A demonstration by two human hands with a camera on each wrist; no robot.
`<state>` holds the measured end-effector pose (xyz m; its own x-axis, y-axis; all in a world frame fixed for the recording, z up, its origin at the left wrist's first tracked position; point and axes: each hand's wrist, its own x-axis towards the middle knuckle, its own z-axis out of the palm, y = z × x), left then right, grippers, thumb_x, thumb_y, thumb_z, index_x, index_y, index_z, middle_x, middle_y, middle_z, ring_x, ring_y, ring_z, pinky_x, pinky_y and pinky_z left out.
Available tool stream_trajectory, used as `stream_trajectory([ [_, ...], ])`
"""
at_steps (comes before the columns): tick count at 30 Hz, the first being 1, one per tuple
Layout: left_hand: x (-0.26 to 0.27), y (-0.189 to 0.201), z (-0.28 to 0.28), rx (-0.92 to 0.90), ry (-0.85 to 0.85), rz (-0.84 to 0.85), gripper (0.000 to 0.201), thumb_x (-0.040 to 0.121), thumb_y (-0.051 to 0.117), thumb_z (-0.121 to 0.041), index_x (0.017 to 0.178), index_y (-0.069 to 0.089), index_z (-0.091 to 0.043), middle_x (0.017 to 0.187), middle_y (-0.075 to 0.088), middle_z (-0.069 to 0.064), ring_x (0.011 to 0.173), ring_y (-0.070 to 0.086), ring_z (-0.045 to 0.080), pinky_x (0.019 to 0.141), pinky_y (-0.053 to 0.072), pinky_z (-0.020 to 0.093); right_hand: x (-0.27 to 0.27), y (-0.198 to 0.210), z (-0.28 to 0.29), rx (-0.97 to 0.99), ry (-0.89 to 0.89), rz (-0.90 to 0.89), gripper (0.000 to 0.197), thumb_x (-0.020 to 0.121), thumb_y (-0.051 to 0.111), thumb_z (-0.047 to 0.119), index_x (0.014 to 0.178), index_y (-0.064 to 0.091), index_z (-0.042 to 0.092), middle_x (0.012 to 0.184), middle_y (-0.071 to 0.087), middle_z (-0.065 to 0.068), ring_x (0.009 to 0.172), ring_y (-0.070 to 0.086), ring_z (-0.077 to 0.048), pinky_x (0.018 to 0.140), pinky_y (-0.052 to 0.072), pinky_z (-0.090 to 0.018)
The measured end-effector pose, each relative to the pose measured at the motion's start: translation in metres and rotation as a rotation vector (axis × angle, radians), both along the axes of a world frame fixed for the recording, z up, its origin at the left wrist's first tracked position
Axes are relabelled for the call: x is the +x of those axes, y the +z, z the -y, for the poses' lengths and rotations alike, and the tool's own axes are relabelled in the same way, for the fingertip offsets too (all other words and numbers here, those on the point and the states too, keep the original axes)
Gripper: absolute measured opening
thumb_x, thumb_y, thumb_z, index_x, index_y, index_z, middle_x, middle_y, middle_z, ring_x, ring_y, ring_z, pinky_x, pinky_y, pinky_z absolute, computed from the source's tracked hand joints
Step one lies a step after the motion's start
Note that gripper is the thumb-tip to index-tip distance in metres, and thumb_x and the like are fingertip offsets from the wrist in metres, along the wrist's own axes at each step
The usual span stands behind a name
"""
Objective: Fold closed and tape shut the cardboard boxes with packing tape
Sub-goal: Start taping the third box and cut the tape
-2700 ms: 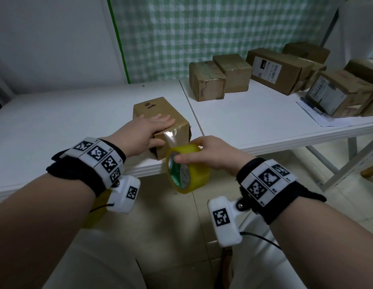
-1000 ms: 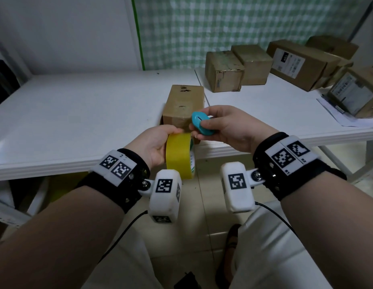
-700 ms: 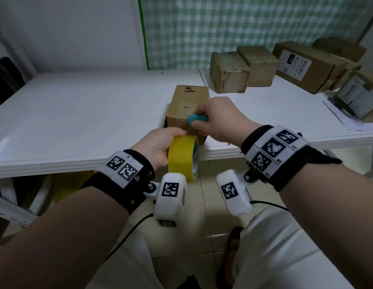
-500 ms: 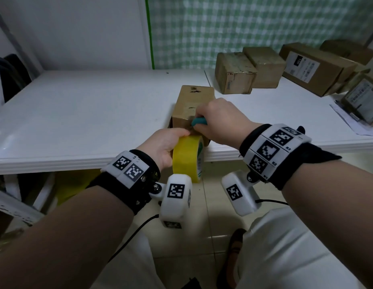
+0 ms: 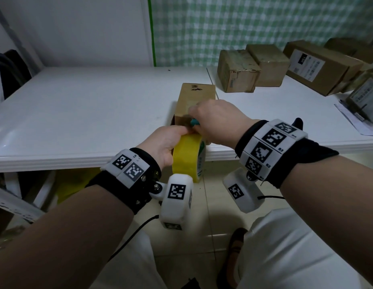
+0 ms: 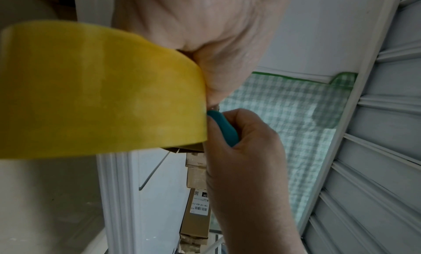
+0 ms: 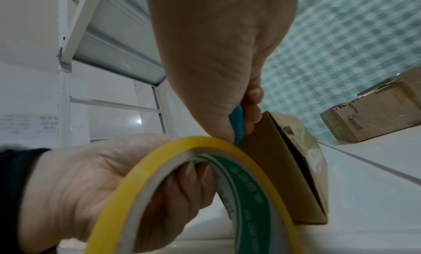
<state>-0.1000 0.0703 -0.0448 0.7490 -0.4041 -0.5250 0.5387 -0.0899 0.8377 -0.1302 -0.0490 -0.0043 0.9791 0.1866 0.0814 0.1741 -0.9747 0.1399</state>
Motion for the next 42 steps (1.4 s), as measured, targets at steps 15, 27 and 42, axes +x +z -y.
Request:
stream_trajectory([
  [15,0.002,0.004,0.000,0.061,-0.015,-0.043,0.021,0.084,0.068,-0.017,0.103,0.063,-0.008,0.081,0.066,0.014,0.070,0.064,0.027,0.060,0.055,0.036,-0.016,0.005,0.041,0.204,-0.102,-0.056,0.020,0.092,0.054,0.028,0.099,0.060,0.011,0.092,0.057,-0.008,0.087,0.054,-0.024,0.068,0.036,-0.028],
  [27,0.004,0.011,-0.005,0.115,-0.099,-0.028,0.011,0.090,0.060,-0.014,0.098,0.062,-0.006,0.075,0.065,0.013,0.064,0.063,0.025,0.060,0.056,0.035,0.015,-0.024,0.024,0.464,-0.102,0.165,0.037,0.090,0.055,0.045,0.120,0.062,0.024,0.108,0.049,-0.007,0.106,0.047,-0.025,0.087,0.042,-0.033],
  [42,0.058,0.048,-0.059,0.483,0.073,0.782,0.006,0.083,0.066,-0.016,0.077,0.068,-0.018,0.084,0.064,0.003,0.082,0.057,0.020,0.070,0.044,0.027,0.028,-0.037,0.023,0.441,-0.124,0.183,0.069,0.063,0.077,0.056,0.121,0.055,0.025,0.118,0.044,-0.005,0.112,0.039,-0.024,0.091,0.043,-0.039],
])
